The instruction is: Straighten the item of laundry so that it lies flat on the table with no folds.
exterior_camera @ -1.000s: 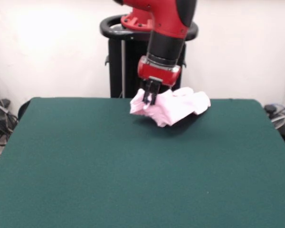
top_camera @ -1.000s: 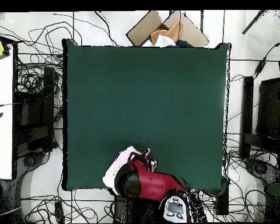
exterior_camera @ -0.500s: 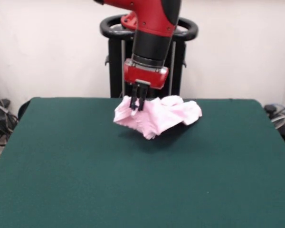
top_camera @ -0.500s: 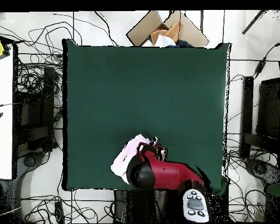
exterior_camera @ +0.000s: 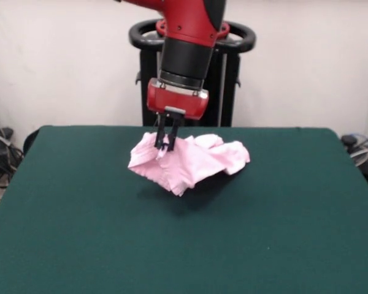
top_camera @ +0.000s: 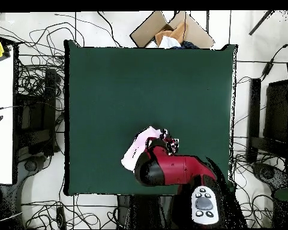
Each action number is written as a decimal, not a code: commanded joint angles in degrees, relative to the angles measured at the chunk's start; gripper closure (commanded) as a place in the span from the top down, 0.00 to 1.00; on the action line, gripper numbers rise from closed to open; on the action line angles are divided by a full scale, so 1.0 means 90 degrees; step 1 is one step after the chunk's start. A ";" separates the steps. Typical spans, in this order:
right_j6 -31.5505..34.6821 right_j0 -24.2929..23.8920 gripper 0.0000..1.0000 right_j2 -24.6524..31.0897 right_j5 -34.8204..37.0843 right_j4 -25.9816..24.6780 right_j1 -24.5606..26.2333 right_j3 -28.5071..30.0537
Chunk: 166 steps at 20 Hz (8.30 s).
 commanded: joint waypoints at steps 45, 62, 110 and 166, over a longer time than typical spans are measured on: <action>0.0796 0.1293 1.00 -0.1101 -0.2715 0.0284 0.1844 -0.0155; 0.1323 0.1767 1.00 -0.0881 -0.0992 0.0722 0.0495 0.0973; 0.1130 0.1979 1.00 -0.0772 -0.4174 0.1654 0.3721 0.1490; 0.1204 0.2716 1.00 -0.0876 -0.3549 0.2879 0.1345 0.1372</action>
